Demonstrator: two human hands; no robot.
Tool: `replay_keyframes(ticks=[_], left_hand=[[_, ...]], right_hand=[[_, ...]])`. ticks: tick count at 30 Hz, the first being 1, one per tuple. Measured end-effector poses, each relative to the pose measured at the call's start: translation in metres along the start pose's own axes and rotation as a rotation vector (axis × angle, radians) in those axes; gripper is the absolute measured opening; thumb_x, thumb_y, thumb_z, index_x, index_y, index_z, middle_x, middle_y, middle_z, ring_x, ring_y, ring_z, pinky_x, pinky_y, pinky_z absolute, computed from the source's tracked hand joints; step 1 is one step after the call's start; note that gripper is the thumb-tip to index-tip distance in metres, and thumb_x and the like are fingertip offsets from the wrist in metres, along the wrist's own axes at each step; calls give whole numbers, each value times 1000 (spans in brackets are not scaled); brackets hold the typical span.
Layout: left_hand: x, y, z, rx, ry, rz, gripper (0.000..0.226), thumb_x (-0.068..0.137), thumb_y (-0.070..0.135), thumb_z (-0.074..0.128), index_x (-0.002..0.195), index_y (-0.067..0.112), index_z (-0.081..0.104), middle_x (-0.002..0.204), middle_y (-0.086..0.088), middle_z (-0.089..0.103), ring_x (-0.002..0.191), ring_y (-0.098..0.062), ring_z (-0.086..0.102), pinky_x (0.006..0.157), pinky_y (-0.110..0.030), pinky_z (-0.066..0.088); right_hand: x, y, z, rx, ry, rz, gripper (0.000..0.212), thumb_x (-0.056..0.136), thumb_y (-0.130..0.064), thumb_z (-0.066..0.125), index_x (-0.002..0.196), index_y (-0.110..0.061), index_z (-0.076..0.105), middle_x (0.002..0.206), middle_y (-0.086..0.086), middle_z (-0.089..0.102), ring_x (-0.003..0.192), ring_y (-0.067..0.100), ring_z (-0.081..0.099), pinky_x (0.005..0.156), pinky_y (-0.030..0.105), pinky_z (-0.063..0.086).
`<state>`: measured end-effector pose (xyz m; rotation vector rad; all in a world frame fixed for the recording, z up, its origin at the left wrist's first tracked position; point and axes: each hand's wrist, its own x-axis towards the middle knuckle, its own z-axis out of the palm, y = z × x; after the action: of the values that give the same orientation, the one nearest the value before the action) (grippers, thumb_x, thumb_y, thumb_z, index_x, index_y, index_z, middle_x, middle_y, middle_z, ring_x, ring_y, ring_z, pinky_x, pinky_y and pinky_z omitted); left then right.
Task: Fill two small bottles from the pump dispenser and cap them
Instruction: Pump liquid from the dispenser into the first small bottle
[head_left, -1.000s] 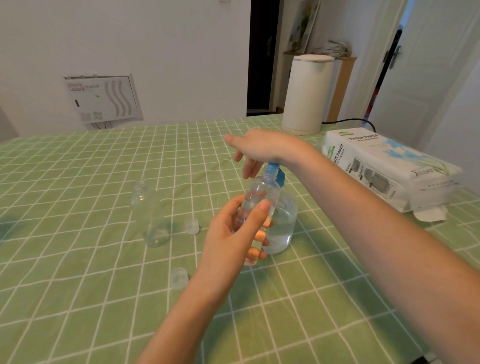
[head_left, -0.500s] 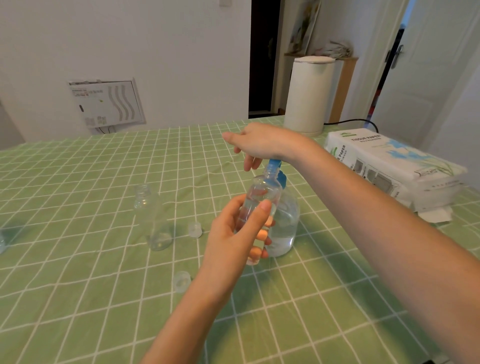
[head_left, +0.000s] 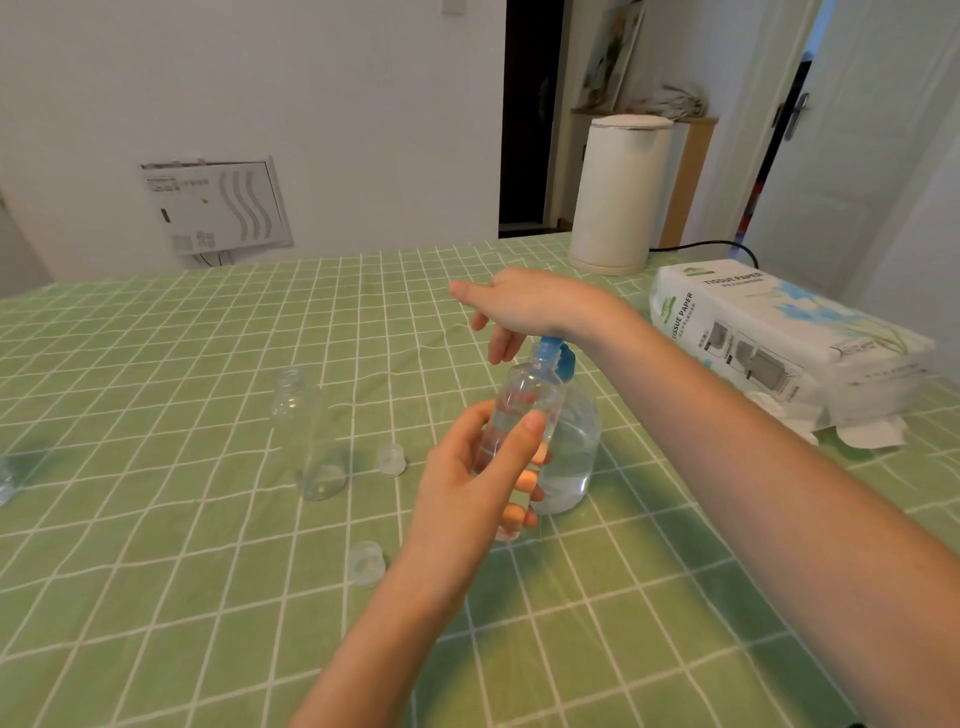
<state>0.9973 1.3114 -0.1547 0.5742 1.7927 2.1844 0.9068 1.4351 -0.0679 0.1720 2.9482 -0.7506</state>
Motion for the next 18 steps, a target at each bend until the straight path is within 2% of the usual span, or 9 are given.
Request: replay_keyframes(ticks=[3,6,10,15,18], left_hand=[[0,0,0,3,-3,4,43,63,52,62,96,24,67,68,9,63,55,-5,52,46,-17,46],[0,1,0,8,-3,6,34,72,52,67,95,27,67,70,8,64,56,-6,53,47,-17,46],[3,3,1,1,-8,10,28,73,46,60,95,29,68,70,9,64,58,-8,53,47,-17,45],[2,4,1,-3,-10,11,30,73,45,61,96,29,68,71,9,65,59,-8,54,47,-18,45],[1,4,1,-8,-12,8,31,73,50,69,95,28,67,70,8,64,57,-7,54,47,-17,45]], right_hand=[[1,1,0,-2,15,-3,64,98,-55,25,118,-5,58,87,8,73,97,28,68,86,37,45],[0,-1,-3,-6,12,-24,63,98,-53,27,121,-2,55,89,9,73,96,28,68,91,38,46],[0,-5,-11,-29,56,-60,63,99,-52,27,116,-1,59,90,11,73,93,28,68,86,36,50],[-1,-6,-10,-49,33,-59,62,99,-52,26,120,-2,57,91,11,73,94,27,68,88,37,49],[-1,-6,-10,-40,24,-52,63,98,-54,25,120,-4,57,89,9,73,94,24,67,93,40,46]])
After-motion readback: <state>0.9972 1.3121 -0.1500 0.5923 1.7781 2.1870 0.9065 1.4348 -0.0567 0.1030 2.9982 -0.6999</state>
